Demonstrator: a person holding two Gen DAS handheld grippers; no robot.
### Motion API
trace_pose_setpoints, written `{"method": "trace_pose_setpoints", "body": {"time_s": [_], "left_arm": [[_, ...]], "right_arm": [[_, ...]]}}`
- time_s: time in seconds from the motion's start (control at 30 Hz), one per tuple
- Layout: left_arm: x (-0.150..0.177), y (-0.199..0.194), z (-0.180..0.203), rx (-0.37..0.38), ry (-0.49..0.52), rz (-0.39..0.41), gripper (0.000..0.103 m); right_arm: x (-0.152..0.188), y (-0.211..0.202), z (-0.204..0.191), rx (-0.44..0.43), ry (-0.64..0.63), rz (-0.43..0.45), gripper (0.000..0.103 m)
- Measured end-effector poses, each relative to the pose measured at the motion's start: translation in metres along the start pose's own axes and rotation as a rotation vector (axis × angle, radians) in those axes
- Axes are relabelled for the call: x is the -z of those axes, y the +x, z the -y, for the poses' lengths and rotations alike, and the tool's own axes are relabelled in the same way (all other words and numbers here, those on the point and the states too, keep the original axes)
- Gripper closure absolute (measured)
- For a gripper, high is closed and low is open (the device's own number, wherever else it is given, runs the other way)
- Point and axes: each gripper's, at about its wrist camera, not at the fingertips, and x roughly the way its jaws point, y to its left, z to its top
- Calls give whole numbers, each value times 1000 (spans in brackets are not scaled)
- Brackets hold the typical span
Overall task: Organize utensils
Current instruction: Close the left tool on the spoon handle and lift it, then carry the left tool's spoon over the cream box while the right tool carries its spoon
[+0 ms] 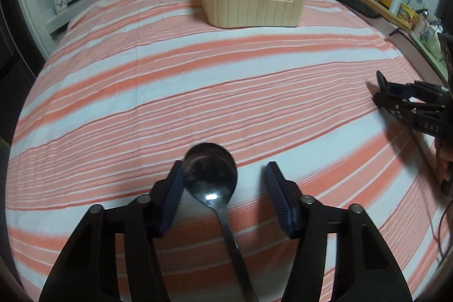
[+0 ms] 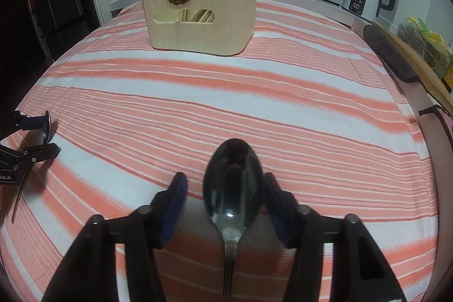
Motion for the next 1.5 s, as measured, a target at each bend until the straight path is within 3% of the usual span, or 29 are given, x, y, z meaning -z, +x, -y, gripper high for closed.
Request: {"method": "trace_pose_setpoints", "body": {"time_s": [0.03,0.17,0.43,0.73,1.07,1.5], "left_arm": [[0,-2,-1,4,-1,9,67],[1,-13,-2,4,-19,35,67],[4,-87,5,27,-51,199,67],[15,-145,19,58,-88,325,67],[13,-157,27,67,-91,356,67],[-3,-158,26,92,-102,363,68]], "right_arm": [[0,0,2,-8,10,3,61],[-1,-11,5,-45,27,51,61],[2,-83,-5,-126,2,211,62],[15,-146,-21,-138,-40,335,62],[16,-174,-26,-135,-62,405,62],[-13,-188,-23,-152,-58,444,62]]}}
